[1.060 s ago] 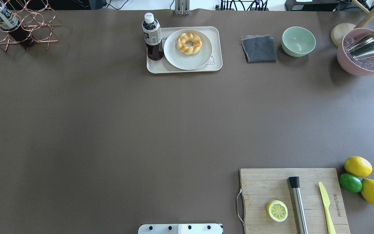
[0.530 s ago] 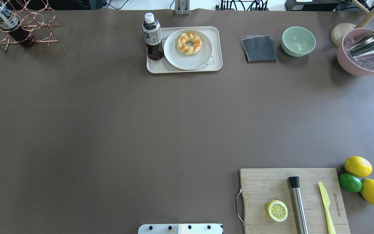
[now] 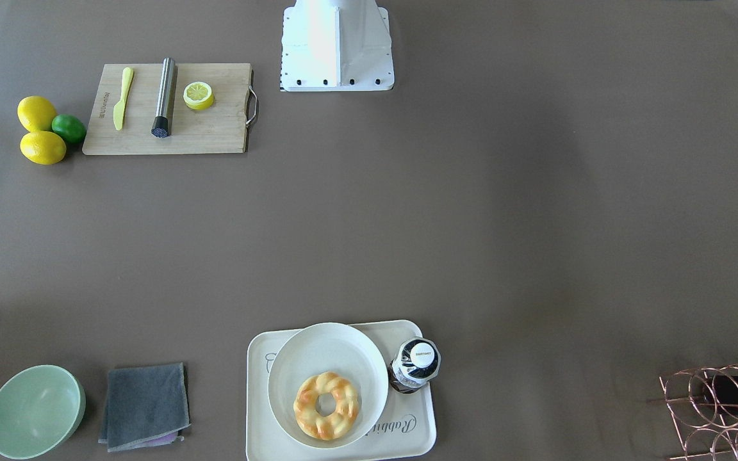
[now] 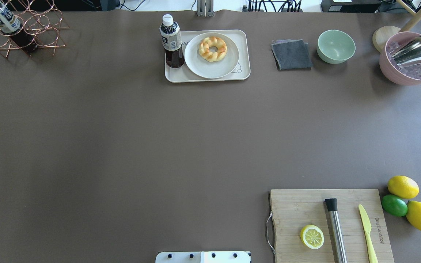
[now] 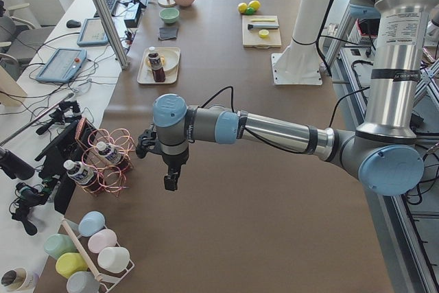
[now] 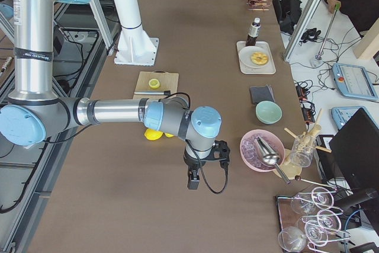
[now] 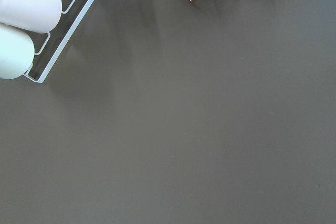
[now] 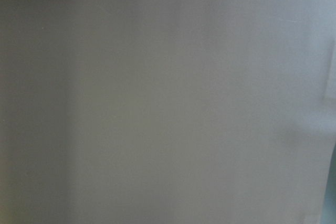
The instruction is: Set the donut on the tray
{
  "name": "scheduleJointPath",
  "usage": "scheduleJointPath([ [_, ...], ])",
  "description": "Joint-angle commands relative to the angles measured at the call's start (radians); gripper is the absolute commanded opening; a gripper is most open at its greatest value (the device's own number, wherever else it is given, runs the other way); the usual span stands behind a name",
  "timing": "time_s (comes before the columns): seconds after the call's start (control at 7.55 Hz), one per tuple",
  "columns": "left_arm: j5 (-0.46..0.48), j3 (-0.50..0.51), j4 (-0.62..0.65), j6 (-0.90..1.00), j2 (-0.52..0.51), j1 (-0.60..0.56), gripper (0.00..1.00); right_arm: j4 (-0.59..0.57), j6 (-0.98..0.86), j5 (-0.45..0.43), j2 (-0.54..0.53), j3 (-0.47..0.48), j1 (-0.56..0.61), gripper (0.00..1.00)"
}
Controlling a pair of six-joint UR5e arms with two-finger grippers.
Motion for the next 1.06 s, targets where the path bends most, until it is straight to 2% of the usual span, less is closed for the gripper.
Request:
scheduleJointPath([
  [0.0, 0.003, 0.008, 0.003, 0.003, 0.002, -0.019, 0.98, 0.005, 0.101, 0.065, 0.015, -0.017, -0.001, 1.00],
  [0.93, -0.001, 0.057, -0.053, 0.013, 0.051, -0.099, 0.98, 0.005, 0.117, 0.065, 0.052, -0.017, -0.001, 1.00],
])
